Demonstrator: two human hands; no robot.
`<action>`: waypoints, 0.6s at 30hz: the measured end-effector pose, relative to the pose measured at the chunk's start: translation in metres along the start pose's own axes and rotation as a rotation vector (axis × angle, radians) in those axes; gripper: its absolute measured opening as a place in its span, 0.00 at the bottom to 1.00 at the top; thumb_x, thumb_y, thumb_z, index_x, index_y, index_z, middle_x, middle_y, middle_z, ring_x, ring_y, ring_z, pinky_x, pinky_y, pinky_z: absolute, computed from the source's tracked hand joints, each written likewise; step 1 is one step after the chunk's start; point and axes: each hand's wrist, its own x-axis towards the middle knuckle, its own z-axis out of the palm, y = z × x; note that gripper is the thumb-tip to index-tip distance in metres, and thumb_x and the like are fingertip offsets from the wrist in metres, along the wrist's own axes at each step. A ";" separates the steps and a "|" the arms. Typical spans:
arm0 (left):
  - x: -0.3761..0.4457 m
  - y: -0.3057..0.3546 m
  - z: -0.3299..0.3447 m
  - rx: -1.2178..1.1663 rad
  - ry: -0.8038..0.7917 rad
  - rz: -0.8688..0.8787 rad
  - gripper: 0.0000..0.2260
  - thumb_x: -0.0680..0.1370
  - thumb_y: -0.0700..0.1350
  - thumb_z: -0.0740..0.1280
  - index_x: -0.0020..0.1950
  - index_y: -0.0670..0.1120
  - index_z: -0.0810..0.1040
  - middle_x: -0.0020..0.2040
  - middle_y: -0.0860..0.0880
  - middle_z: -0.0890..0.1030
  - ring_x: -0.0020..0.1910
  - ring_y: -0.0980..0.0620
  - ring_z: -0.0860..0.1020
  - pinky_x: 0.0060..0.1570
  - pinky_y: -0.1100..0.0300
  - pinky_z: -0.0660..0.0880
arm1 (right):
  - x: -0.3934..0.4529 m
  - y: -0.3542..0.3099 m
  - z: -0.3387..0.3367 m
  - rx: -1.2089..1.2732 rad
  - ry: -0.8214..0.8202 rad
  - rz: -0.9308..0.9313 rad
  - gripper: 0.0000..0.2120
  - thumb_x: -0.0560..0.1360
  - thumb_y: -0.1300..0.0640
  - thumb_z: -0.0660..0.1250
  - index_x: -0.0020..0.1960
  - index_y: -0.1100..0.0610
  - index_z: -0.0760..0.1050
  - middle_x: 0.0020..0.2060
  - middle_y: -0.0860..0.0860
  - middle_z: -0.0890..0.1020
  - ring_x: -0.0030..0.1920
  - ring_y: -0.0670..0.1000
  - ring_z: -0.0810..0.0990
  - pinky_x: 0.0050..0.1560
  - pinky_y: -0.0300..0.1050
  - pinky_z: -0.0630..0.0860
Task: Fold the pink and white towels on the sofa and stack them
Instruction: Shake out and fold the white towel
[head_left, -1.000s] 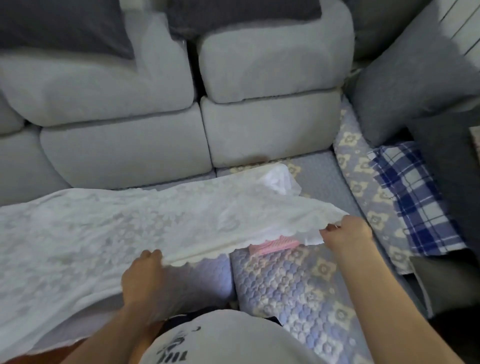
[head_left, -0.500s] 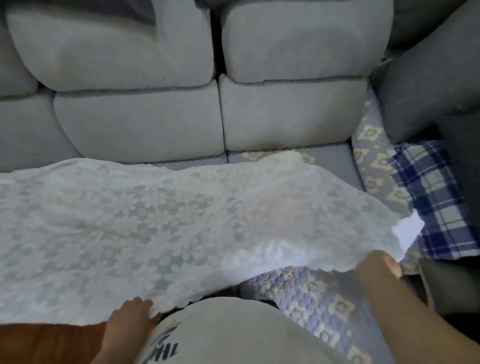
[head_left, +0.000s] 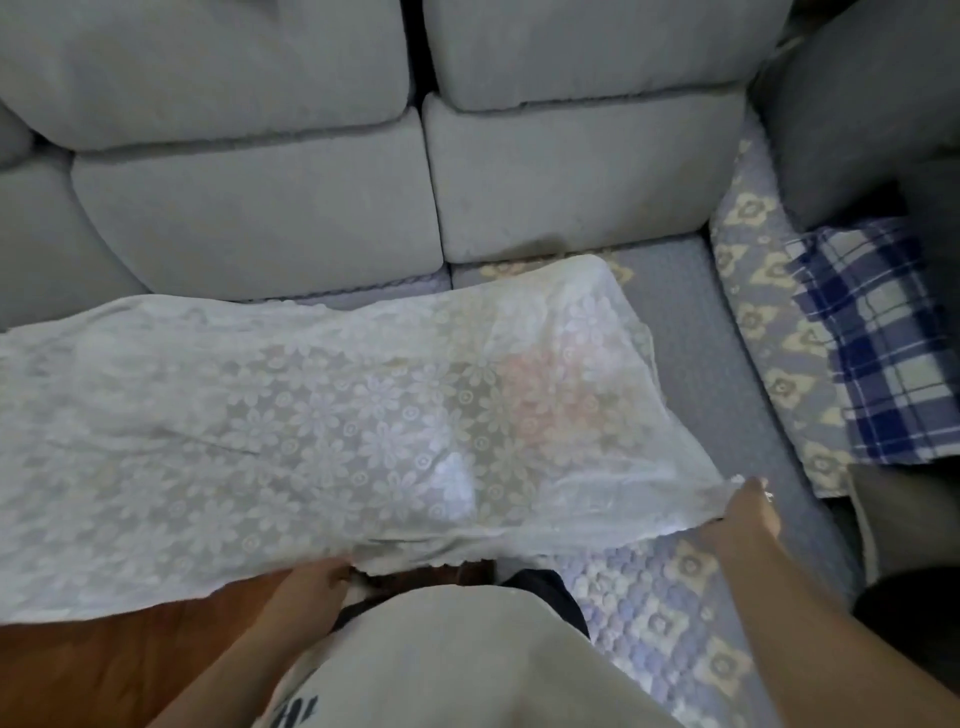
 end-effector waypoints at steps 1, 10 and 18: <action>-0.003 0.014 -0.002 -0.087 -0.010 0.008 0.08 0.81 0.49 0.63 0.54 0.61 0.80 0.58 0.54 0.83 0.52 0.57 0.80 0.54 0.62 0.75 | -0.009 0.000 0.001 0.008 -0.009 -0.028 0.22 0.80 0.42 0.59 0.60 0.59 0.74 0.54 0.55 0.79 0.52 0.57 0.79 0.54 0.53 0.76; -0.041 0.174 -0.062 -1.034 -0.202 0.264 0.23 0.72 0.58 0.74 0.65 0.55 0.77 0.62 0.57 0.80 0.61 0.58 0.79 0.63 0.57 0.76 | -0.142 0.079 0.058 -1.138 -0.540 -1.610 0.10 0.72 0.61 0.70 0.52 0.63 0.82 0.49 0.63 0.84 0.39 0.64 0.82 0.37 0.53 0.81; -0.013 0.181 -0.070 -0.806 0.226 -0.039 0.17 0.83 0.54 0.58 0.58 0.44 0.79 0.53 0.46 0.83 0.50 0.49 0.80 0.52 0.55 0.77 | -0.196 0.115 0.091 -1.099 -1.128 -1.366 0.24 0.80 0.51 0.63 0.74 0.56 0.70 0.75 0.46 0.65 0.76 0.47 0.60 0.75 0.41 0.59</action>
